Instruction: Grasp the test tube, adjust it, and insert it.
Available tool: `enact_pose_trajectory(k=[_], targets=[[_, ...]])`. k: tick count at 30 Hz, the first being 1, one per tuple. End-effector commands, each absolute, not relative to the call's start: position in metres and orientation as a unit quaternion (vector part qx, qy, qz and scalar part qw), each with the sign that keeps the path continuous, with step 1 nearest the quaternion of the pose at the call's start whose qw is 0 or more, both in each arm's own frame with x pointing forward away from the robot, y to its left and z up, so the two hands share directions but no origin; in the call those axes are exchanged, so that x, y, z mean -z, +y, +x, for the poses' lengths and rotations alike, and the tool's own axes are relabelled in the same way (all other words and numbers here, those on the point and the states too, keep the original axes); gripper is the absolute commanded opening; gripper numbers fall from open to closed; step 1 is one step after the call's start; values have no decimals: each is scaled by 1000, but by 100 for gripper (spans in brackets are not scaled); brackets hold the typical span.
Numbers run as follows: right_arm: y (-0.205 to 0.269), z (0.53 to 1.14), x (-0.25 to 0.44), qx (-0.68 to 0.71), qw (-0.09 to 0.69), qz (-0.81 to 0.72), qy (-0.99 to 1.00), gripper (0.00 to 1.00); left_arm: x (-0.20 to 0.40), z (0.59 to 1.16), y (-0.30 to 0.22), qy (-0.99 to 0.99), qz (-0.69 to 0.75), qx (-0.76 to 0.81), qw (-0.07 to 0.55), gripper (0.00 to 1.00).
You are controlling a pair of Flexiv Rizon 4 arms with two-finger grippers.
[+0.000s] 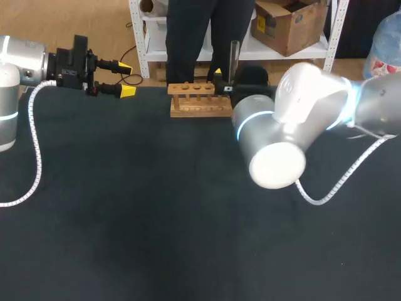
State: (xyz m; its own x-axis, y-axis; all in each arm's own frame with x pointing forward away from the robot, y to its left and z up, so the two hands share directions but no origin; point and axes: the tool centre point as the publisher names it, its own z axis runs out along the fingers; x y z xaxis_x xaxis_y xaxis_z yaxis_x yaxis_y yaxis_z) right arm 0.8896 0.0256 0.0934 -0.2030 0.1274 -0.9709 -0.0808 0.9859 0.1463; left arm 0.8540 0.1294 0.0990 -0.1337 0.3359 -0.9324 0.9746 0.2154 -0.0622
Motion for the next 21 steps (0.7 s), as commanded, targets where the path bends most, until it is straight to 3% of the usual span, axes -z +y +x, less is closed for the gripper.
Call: enact_pose_trajectory(k=[1,21], targets=[[3,867,-110,-192,604,-51,772,100,-99,854,130,653,502,375,426,100],[-29,846,-117,-341,510,-147,776,100,-99,854,130,653,502,375,426,100]])
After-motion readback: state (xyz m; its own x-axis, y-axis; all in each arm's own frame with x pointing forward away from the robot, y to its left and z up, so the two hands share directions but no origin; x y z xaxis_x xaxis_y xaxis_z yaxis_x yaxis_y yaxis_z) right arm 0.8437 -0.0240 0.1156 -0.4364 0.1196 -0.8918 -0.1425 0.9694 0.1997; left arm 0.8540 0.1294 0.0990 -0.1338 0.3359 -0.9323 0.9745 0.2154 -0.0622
